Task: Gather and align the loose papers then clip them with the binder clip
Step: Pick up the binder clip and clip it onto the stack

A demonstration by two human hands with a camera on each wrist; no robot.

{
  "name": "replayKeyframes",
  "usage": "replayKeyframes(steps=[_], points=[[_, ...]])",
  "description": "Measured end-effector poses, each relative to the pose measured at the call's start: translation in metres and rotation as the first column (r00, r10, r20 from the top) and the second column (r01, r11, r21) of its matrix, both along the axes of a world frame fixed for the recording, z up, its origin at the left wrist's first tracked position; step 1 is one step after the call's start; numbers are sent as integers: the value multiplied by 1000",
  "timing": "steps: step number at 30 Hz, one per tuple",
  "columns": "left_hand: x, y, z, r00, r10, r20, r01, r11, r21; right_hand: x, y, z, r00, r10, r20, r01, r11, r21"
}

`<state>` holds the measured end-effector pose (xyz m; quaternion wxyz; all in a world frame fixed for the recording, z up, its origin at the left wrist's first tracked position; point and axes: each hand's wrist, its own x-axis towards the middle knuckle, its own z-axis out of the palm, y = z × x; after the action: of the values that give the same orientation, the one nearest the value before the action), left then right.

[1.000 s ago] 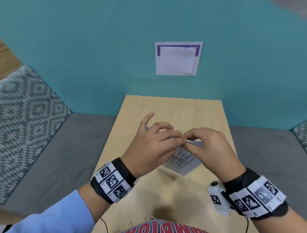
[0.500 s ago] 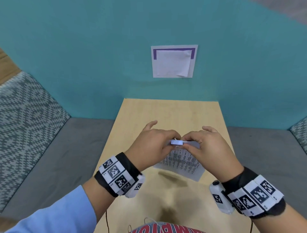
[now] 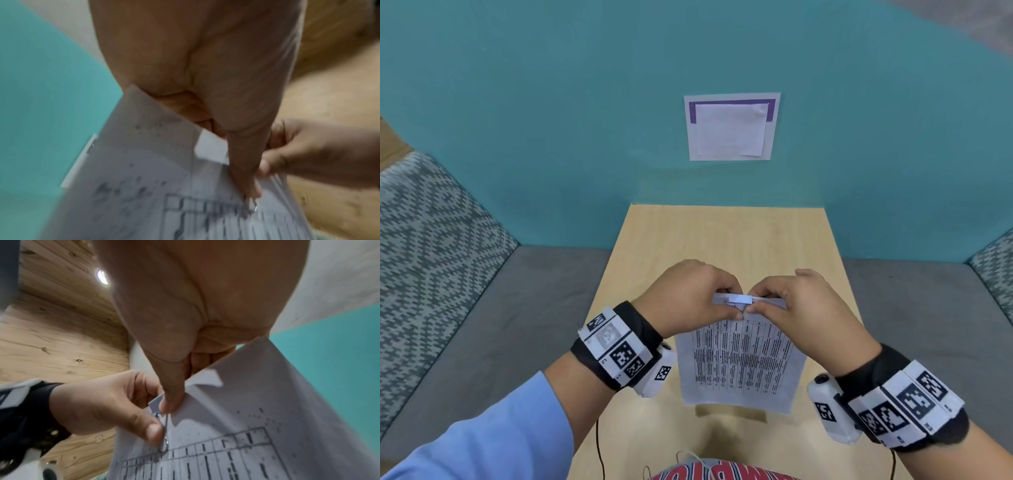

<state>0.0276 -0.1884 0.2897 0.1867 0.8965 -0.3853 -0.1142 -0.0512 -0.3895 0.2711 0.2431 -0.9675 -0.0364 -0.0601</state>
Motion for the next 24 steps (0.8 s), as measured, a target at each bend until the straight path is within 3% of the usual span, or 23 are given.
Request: replayKeyframes(steps=[3, 5, 6, 8, 10, 13, 14, 16, 18, 20, 21, 22, 24], points=[[-1, 4, -2, 997, 5, 82, -7, 1000, 15, -1, 0, 6, 1000, 3, 3, -3, 999, 42], [2, 19, -2, 997, 76, -13, -76, 997, -1, -4, -3, 16, 1000, -11, -21, 12, 997, 80], [5, 31, -6, 981, 138, -134, -148, 987, -67, -6, -5, 22, 999, -21, -42, 26, 992, 121], [9, 56, -20, 858, 182, -481, -356, 885, -299, -9, -11, 35, 997, -33, -71, 49, 970, 238], [2, 70, -43, 706, 81, -703, -485, 779, -398, -10, -19, 44, 996, -37, -75, 59, 946, 320], [-22, 66, -79, 631, 38, -775, -433, 846, -312, -4, -26, 49, 998, -22, -61, 47, 887, 460], [-26, 62, -87, 612, 50, -789, -459, 835, -303, -1, -29, 48, 998, -50, -30, 58, 859, 509], [-26, 54, -95, 591, 87, -802, -554, 766, -326, 7, -45, 32, 978, -208, 17, 152, 764, 628], [-18, 49, -104, 571, 109, -814, -632, 691, -350, 8, -62, 3, 942, -299, -154, 314, 616, 722], [-8, 46, -116, 521, 118, -845, -691, 640, -336, -1, -67, -38, 879, -58, -473, 448, 438, 780], [-2, 45, -124, 491, 128, -862, -714, 626, -313, -8, -63, -56, 834, 82, -545, 485, 359, 797], [3, 43, -132, 462, 141, -876, -734, 615, -288, -14, -56, -71, 815, 156, -558, 501, 297, 813], [13, 43, -150, 394, 154, -906, -773, 588, -236, -17, -44, -102, 814, 113, -570, 531, 256, 808]])
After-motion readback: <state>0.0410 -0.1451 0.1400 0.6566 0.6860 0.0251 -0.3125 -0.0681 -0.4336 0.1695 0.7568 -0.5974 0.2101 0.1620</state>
